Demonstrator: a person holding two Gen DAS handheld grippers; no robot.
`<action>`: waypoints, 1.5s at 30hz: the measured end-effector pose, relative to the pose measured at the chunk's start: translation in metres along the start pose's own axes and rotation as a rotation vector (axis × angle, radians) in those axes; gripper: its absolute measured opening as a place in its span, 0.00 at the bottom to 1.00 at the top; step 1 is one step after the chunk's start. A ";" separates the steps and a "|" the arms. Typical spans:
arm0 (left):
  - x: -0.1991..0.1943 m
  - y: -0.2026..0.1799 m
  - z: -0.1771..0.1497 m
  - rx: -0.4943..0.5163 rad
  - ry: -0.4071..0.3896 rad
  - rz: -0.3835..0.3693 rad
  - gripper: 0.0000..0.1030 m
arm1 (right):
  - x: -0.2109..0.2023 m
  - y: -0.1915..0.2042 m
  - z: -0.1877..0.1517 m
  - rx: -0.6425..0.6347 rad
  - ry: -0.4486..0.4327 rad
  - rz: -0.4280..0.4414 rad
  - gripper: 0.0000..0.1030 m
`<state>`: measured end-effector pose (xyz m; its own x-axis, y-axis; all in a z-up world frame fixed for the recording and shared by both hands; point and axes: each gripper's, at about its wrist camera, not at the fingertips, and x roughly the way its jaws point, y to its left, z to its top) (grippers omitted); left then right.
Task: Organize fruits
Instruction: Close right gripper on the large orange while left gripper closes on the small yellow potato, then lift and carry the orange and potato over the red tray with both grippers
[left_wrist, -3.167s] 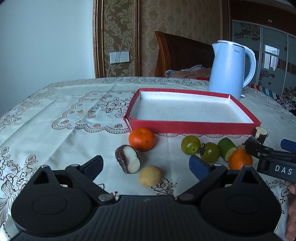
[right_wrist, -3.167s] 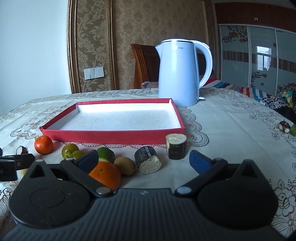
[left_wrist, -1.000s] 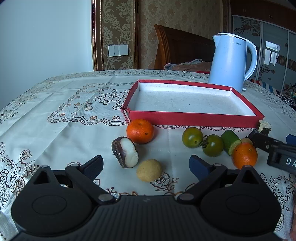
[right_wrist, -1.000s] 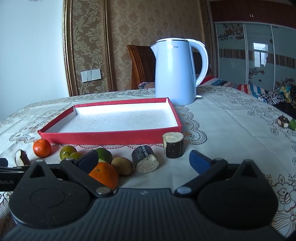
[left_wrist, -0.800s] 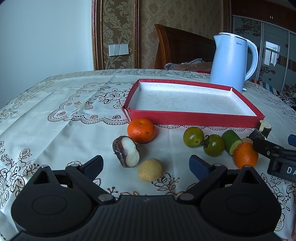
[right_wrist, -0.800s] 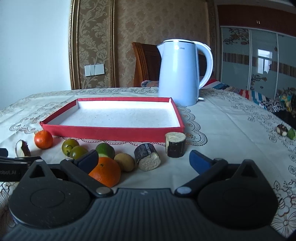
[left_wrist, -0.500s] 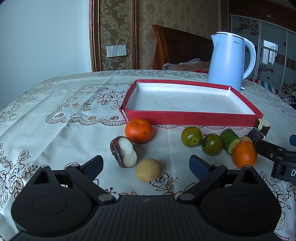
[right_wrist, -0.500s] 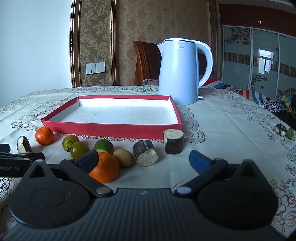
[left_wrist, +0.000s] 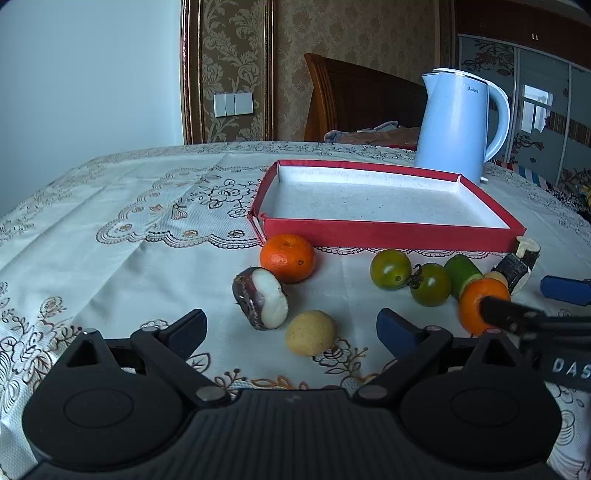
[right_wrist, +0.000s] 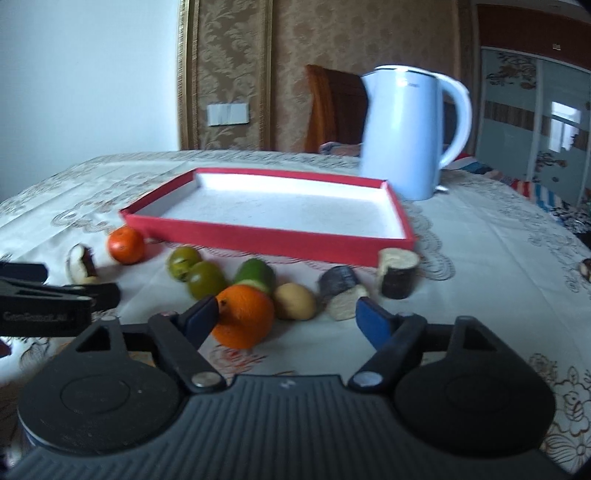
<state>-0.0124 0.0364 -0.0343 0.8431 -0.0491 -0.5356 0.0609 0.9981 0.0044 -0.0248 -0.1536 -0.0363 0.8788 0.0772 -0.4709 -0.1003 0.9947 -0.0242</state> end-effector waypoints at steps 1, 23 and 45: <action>0.001 0.000 0.000 0.003 0.003 -0.007 0.96 | 0.001 0.003 -0.001 -0.003 0.007 0.011 0.77; 0.002 0.005 0.000 0.014 0.010 -0.063 0.72 | -0.011 0.016 -0.009 -0.069 -0.027 0.101 0.29; 0.008 -0.006 -0.004 0.022 0.033 -0.057 0.28 | -0.019 -0.001 -0.002 -0.020 -0.081 0.068 0.29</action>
<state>-0.0079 0.0297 -0.0424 0.8199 -0.1041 -0.5630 0.1203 0.9927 -0.0084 -0.0427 -0.1567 -0.0293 0.9043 0.1508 -0.3995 -0.1697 0.9854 -0.0123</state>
